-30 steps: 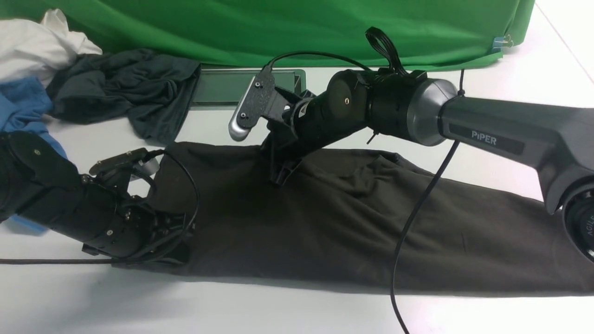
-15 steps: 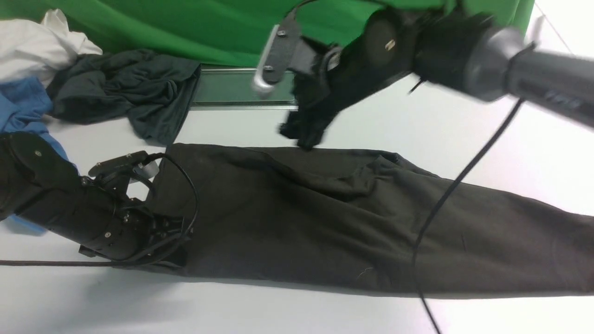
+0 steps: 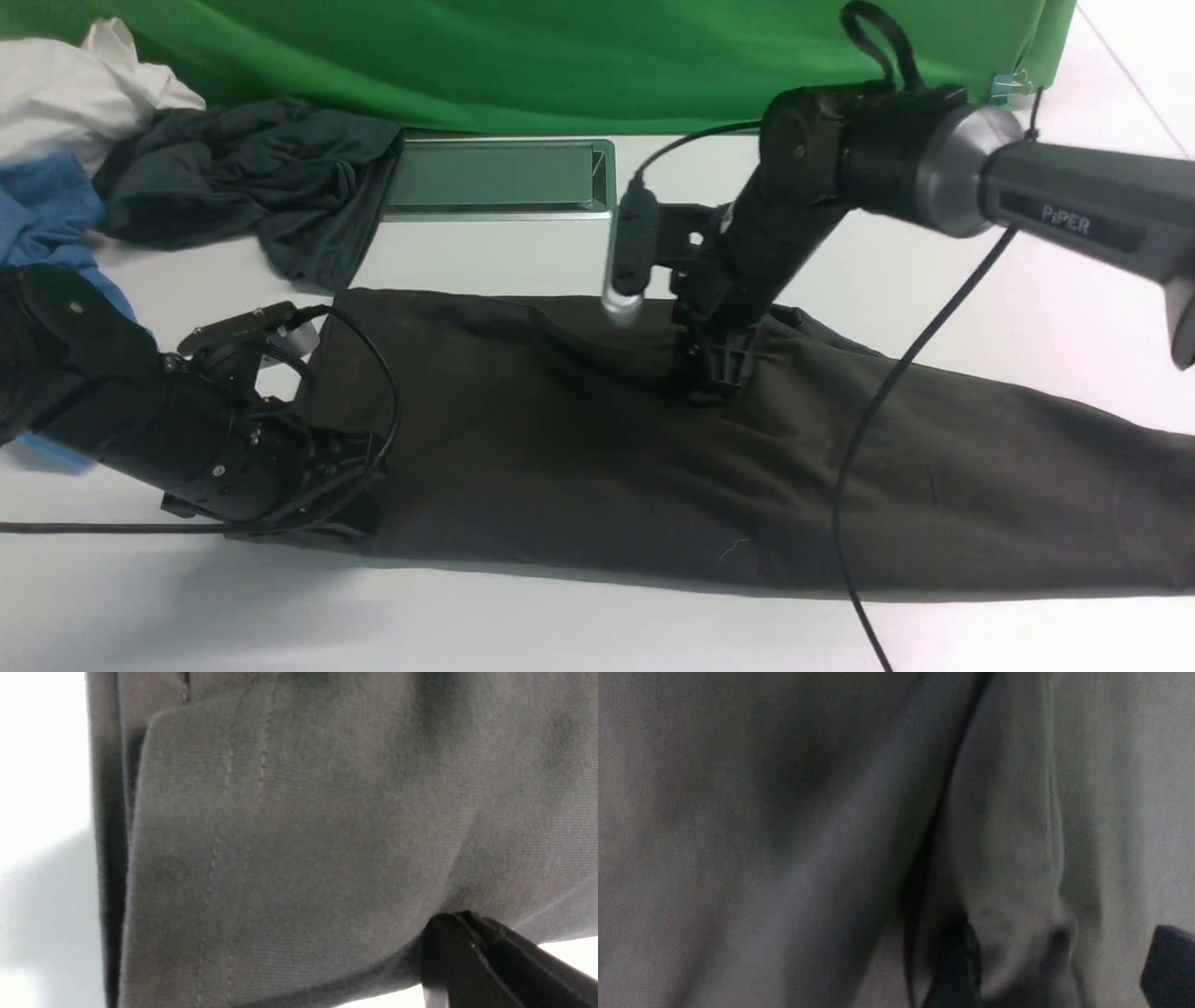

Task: Fold a long-sleeved shirt on a white desktop.
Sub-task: 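Fold the black garment in half by bringing its near edge over to the far edge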

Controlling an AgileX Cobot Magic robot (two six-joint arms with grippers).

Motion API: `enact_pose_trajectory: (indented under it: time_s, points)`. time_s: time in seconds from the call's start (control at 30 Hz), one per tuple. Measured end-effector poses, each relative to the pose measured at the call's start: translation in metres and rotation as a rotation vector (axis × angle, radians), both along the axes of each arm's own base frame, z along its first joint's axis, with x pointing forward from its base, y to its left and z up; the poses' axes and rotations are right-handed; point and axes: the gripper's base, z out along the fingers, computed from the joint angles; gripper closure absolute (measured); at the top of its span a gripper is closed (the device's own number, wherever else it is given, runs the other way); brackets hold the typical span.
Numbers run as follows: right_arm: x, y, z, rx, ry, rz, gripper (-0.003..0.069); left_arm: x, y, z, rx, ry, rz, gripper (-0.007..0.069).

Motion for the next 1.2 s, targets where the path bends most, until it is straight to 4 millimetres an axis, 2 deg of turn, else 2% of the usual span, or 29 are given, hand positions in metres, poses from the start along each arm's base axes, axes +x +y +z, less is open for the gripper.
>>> enact_pose_trajectory:
  time_s: [0.1,0.2,0.27,0.33,0.4,0.7,0.83,1.03,1.2]
  points:
    - [-0.004,0.012,-0.001,0.016,-0.019,0.018,0.0214,0.0,0.0,0.0,0.0,0.0,0.0,0.0608]
    - [-0.007,0.021,-0.011,0.02,0.0,0.026,0.0364,0.0,0.0,0.0,0.0,-0.001,0.0,0.0608]
    - [-0.006,0.021,-0.014,0.02,0.006,0.019,0.0513,0.0,0.0,0.0,0.0,-0.001,0.0,0.0608]
    - [-0.006,0.02,-0.015,0.019,0.008,0.012,0.0587,0.0,0.0,0.0,0.0,-0.001,0.0,0.0608]
    - [-0.004,0.02,-0.013,0.021,0.009,0.003,0.0624,0.0,0.0,0.0,0.001,-0.001,-0.001,0.0608]
    - [0.013,0.014,0.01,0.067,-0.047,-0.073,0.0633,0.0,0.0,0.0,0.0,-0.001,0.0,0.0608]
    - [0.018,0.009,0.015,0.08,-0.053,-0.114,0.0633,0.0,0.0,0.0,0.0,-0.001,0.0,0.0608]
    - [0.023,0.003,0.008,0.079,-0.038,-0.153,0.0633,0.0,0.0,0.0,0.001,-0.002,0.0,0.0608]
    - [0.03,0.005,-0.007,0.105,-0.051,-0.225,0.0629,0.0,0.0,0.0,0.001,-0.003,0.002,0.0608]
